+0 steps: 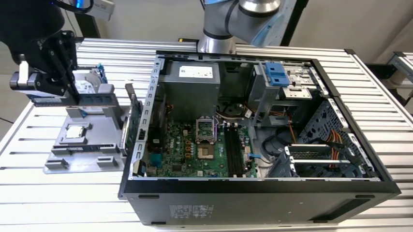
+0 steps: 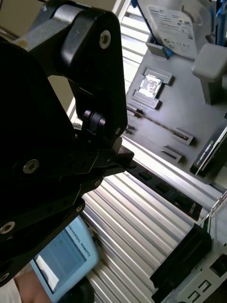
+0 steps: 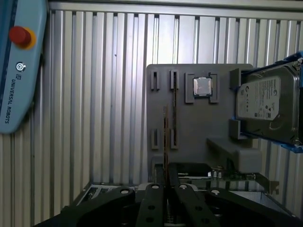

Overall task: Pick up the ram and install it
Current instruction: 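Pick up the ram and move it above insertion slot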

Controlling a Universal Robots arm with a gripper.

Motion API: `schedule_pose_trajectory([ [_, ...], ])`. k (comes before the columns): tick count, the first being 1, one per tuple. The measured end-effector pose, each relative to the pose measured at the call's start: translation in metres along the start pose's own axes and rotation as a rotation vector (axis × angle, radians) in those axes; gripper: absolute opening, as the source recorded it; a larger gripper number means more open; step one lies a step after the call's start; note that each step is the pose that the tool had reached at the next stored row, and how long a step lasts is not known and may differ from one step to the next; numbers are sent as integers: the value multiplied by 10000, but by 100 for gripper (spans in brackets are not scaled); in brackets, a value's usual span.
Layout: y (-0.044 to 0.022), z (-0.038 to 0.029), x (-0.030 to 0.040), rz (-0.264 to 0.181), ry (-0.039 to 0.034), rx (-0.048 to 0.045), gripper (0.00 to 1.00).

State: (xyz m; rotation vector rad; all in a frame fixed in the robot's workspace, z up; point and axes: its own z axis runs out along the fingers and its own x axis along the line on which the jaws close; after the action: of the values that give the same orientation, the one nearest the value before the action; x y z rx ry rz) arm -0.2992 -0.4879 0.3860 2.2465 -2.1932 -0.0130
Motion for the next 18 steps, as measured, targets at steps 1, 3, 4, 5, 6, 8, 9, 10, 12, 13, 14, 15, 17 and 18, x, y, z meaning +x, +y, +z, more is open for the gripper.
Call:
schedule_pose_trajectory([
  [1, -10, 0, 0, 0, 0, -1, 0],
  [3, -27, -1, 0, 0, 0, -1, 0],
  [4, -36, 0, 1, 0, 0, 0, 0],
  [5, -44, -1, 1, 0, 1, -1, 0],
  [6, -52, -1, 1, 0, 0, -1, 0],
  [8, -68, -1, 2, 0, 1, 0, 0],
  [9, -76, -1, 2, 0, 1, -1, 0],
  [10, -84, 0, 2, -1, 0, 0, 0],
  [12, -101, -1, 2, 0, 0, 0, 0],
  [13, -110, -1, 3, 0, 0, 0, 0],
  [14, -119, -1, 3, 0, 1, -1, 0],
  [15, -127, -2, 3, 0, 1, -2, 0],
  [17, -144, -2, 3, 0, 1, -1, 0],
  [18, -152, -1, 3, 0, 0, -1, 0],
])
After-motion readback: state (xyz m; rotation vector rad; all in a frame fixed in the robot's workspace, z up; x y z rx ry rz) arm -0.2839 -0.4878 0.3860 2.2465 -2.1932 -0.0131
